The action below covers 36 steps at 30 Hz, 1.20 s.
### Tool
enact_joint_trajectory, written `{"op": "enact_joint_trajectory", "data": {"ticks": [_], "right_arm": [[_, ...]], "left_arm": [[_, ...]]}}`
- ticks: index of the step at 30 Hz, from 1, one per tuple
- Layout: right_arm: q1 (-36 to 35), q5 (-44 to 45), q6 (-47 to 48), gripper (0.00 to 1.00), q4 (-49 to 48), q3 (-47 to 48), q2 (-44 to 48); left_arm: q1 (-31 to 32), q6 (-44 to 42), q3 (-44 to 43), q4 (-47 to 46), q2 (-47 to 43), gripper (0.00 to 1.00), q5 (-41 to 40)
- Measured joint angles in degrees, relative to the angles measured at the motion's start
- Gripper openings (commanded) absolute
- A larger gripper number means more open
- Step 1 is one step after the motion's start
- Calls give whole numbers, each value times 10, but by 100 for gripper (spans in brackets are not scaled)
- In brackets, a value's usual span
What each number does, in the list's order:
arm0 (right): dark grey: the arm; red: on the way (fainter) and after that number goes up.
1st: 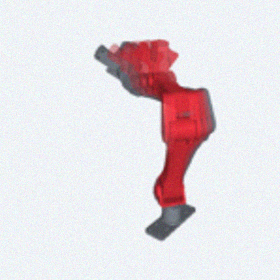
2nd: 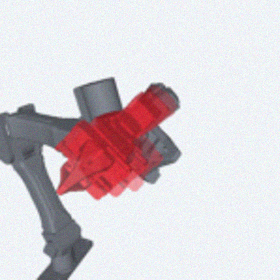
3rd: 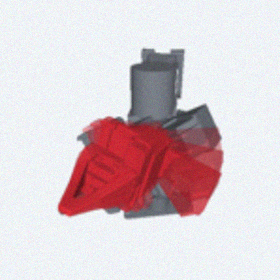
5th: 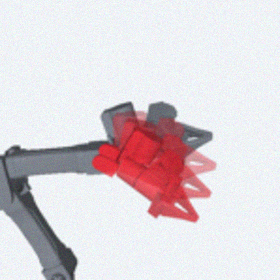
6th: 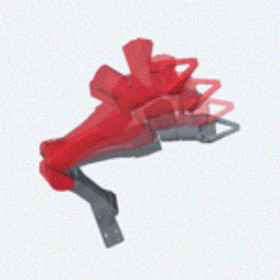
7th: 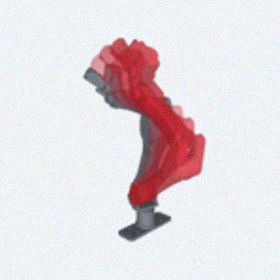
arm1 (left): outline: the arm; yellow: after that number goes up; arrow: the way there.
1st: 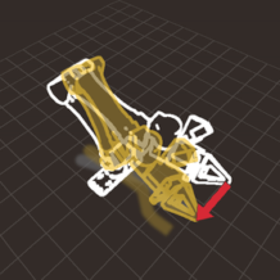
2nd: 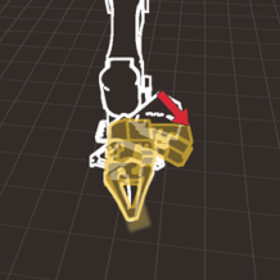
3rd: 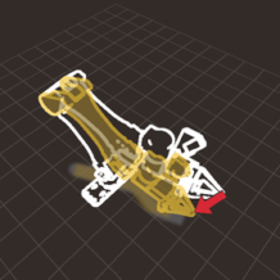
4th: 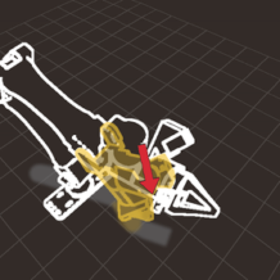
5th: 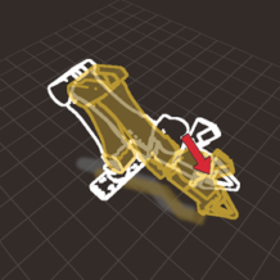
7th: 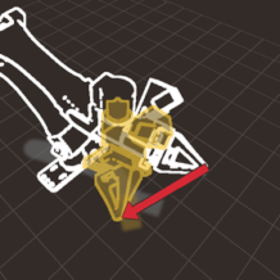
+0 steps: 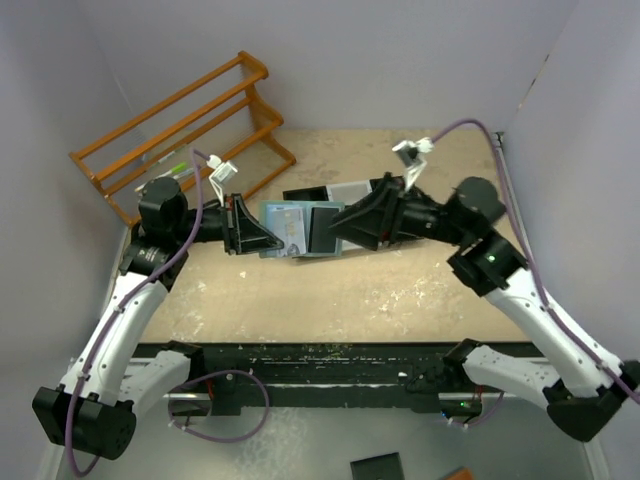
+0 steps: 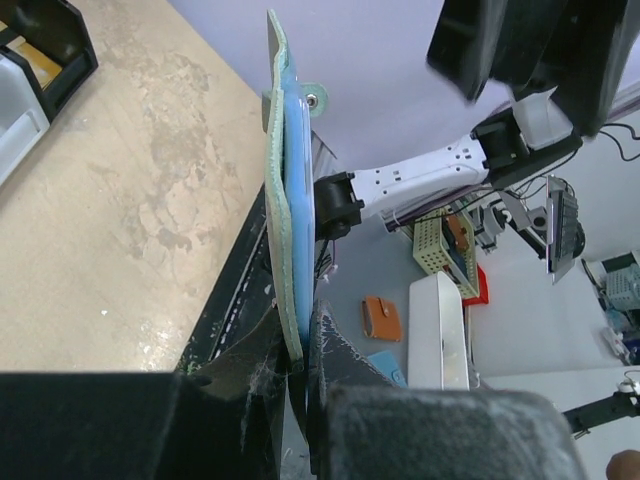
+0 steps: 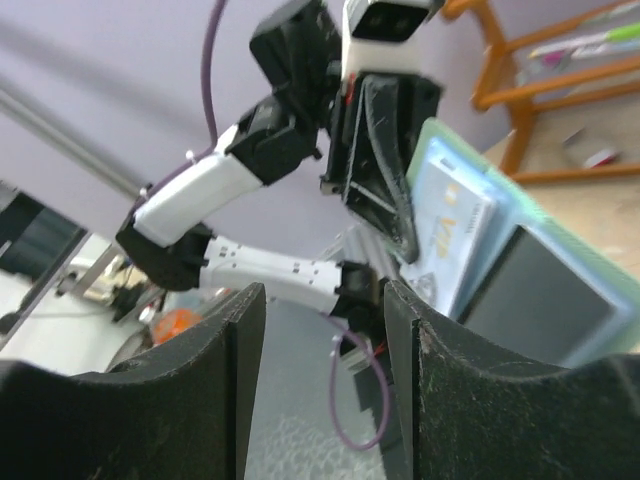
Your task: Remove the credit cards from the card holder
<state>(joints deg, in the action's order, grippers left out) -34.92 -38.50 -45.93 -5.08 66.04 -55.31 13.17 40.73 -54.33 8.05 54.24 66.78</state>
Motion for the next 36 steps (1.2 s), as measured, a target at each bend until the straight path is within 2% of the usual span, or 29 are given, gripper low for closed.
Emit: {"op": "enact_joint_trajectory", "data": {"ticks": [5, 12, 22, 30, 36], "right_arm": [[-63, -2, -5, 51, -24, -23, -68], [-64, -2, -10, 47, -33, -47, -93], [-64, -16, -25, 37, -82, -70, -106], [-64, -32, -54, 20, -125, -75, -112], [-65, -37, -71, 18, -150, -81, -122]], "left_arm": [[0, 3, 0, -2, 3, 0, 5], [0, 23, 0, -23, 3, 0, 29], [0, 77, 0, -80, 3, 0, 48], [-2, 92, 0, -101, 2, 0, 55], [-5, 94, 0, -106, 0, 0, 57]]}}
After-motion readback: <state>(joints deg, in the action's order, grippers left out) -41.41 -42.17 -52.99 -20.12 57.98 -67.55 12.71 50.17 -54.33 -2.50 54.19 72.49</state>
